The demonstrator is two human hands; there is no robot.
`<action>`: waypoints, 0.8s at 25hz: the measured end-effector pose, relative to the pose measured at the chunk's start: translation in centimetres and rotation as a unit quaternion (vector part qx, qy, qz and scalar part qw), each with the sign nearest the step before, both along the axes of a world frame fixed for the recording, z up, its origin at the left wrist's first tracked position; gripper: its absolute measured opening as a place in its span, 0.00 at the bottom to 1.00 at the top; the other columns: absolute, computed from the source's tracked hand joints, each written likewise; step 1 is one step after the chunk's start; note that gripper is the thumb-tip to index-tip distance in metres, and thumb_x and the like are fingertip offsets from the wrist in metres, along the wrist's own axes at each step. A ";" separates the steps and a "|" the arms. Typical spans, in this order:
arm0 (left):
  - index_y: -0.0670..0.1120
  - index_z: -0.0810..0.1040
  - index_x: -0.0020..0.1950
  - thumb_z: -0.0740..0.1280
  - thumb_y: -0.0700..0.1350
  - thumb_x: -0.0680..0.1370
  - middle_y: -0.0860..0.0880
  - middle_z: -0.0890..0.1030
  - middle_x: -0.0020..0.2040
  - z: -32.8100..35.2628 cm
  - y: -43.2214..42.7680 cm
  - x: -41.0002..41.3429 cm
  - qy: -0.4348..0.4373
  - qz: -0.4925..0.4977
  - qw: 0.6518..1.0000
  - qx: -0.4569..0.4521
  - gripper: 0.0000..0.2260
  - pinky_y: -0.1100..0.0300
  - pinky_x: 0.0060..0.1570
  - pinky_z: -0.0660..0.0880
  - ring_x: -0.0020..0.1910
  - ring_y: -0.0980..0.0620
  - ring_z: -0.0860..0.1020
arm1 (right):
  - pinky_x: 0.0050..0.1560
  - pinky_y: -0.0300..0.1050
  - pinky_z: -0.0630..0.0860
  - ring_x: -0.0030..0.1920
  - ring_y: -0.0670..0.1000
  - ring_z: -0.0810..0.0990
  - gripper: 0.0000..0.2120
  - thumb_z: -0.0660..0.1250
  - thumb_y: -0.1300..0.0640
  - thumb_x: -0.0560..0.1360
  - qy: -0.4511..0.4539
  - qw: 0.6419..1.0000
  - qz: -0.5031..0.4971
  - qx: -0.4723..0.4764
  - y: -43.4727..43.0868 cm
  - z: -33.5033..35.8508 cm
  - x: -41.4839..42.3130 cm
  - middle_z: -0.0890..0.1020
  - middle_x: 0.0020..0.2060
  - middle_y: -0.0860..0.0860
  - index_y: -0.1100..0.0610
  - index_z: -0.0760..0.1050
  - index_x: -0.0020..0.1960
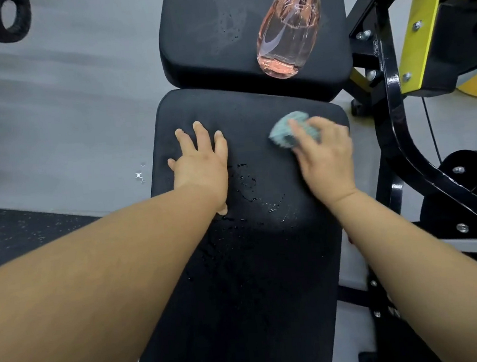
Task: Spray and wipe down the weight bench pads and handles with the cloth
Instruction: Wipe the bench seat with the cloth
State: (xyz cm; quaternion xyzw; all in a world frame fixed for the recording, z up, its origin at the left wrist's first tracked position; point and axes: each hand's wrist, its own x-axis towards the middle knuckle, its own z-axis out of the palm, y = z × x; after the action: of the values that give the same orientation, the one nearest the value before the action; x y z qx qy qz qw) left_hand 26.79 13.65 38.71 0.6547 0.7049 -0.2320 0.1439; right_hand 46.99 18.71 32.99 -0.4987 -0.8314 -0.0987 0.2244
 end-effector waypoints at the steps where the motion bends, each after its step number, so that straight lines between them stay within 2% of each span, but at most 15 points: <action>1: 0.44 0.36 0.76 0.78 0.59 0.62 0.37 0.39 0.75 0.0 -0.1 -0.1 -0.001 0.001 1.000 0.002 0.60 0.45 0.63 0.70 0.73 0.31 0.44 | 0.45 0.54 0.73 0.46 0.65 0.74 0.17 0.63 0.55 0.74 0.029 0.996 -0.079 -0.014 -0.2 0.1 0.1 0.77 0.55 0.60 0.53 0.75 0.63; 3: 0.45 0.36 0.76 0.78 0.58 0.62 0.38 0.39 0.75 0.2 -0.1 -0.1 -0.010 0.005 1.000 0.004 0.60 0.45 0.63 0.71 0.74 0.32 0.44 | 0.47 0.54 0.70 0.47 0.66 0.73 0.19 0.65 0.57 0.72 0.120 0.955 -0.262 -0.065 -0.8 0.0 -3.5 0.76 0.57 0.61 0.55 0.76 0.63; 4: 0.46 0.37 0.76 0.78 0.58 0.62 0.39 0.39 0.75 0.2 -0.2 -0.2 -0.018 0.010 1.000 0.008 0.60 0.45 0.63 0.71 0.74 0.33 0.44 | 0.46 0.54 0.69 0.48 0.65 0.73 0.19 0.67 0.59 0.72 0.155 0.937 -0.304 -0.080 -1.4 0.0 -6.3 0.76 0.57 0.61 0.55 0.76 0.63; 5: 0.47 0.37 0.76 0.78 0.58 0.61 0.40 0.39 0.76 0.2 -0.4 -0.4 -0.029 0.017 0.999 0.014 0.60 0.46 0.63 0.70 0.74 0.34 0.43 | 0.46 0.53 0.69 0.48 0.64 0.73 0.20 0.67 0.59 0.71 0.169 0.936 -0.297 -0.081 -2.3 0.1 -8.6 0.76 0.57 0.61 0.56 0.76 0.63; 7: 0.50 0.38 0.76 0.78 0.59 0.61 0.45 0.38 0.77 -0.1 -1.1 -1.1 -0.058 0.037 0.997 0.033 0.59 0.48 0.63 0.69 0.75 0.39 0.42 | 0.44 0.50 0.70 0.48 0.60 0.71 0.19 0.67 0.60 0.71 0.128 0.975 -0.179 -0.044 -4.4 -0.7 -9.9 0.75 0.57 0.59 0.55 0.76 0.62; 9: 0.53 0.39 0.76 0.78 0.59 0.61 0.49 0.38 0.77 -0.3 -1.6 -1.7 -0.091 0.054 0.993 0.056 0.58 0.50 0.62 0.69 0.76 0.44 0.41 | 0.43 0.50 0.68 0.48 0.58 0.67 0.19 0.65 0.60 0.72 0.036 0.999 -0.005 -0.019 -7.5 -2.1 -6.8 0.72 0.57 0.55 0.53 0.75 0.62; 11: 0.55 0.40 0.76 0.77 0.60 0.61 0.51 0.37 0.77 -0.3 -2.0 -2.0 -0.114 0.054 0.990 0.060 0.58 0.50 0.60 0.70 0.76 0.46 0.40 | 0.47 0.51 0.66 0.51 0.57 0.67 0.19 0.64 0.61 0.72 -0.012 0.995 0.094 -0.025 -9.6 -2.3 -2.3 0.69 0.58 0.52 0.49 0.72 0.62; 13: 0.56 0.40 0.76 0.76 0.61 0.62 0.53 0.36 0.77 -0.4 -2.4 -2.5 -0.133 0.050 0.988 0.064 0.57 0.50 0.59 0.71 0.76 0.48 0.39 | 0.52 0.53 0.65 0.56 0.58 0.66 0.19 0.64 0.60 0.73 -0.030 0.996 0.076 -0.026 -10.0 -2.2 0.3 0.68 0.60 0.50 0.47 0.71 0.62; 16: 0.54 0.44 0.77 0.74 0.61 0.66 0.56 0.39 0.77 -1.1 -3.7 -3.9 -0.205 0.038 0.974 0.088 0.51 0.52 0.66 0.66 0.76 0.53 0.40 | 0.51 0.53 0.67 0.55 0.59 0.66 0.16 0.62 0.57 0.74 0.046 0.995 -0.076 -0.036 -9.6 -2.3 -3.2 0.70 0.62 0.52 0.52 0.75 0.61; 18: 0.51 0.51 0.77 0.69 0.52 0.74 0.54 0.48 0.78 -1.5 -5.0 -4.9 -0.307 0.058 0.938 0.151 0.38 0.58 0.70 0.57 0.77 0.53 0.46 | 0.45 0.50 0.71 0.49 0.60 0.70 0.18 0.61 0.53 0.72 0.092 0.987 -0.127 -0.043 -10.3 -2.3 -8.7 0.76 0.59 0.55 0.55 0.77 0.60; 20: 0.48 0.59 0.75 0.63 0.40 0.76 0.50 0.60 0.74 -1.7 -6.9 -6.0 -0.351 0.132 0.897 0.235 0.28 0.62 0.68 0.56 0.73 0.50 0.58 | 0.39 0.48 0.72 0.44 0.58 0.71 0.18 0.61 0.54 0.71 0.070 0.995 -0.053 -0.039 -12.8 -2.9 -12.7 0.77 0.56 0.55 0.55 0.77 0.59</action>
State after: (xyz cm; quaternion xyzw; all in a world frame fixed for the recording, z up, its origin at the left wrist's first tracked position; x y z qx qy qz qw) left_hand 20.75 6.79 37.05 0.6094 0.7223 0.2068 0.2532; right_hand 34.28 5.96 30.11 -0.5565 -0.7891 -0.0427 0.2567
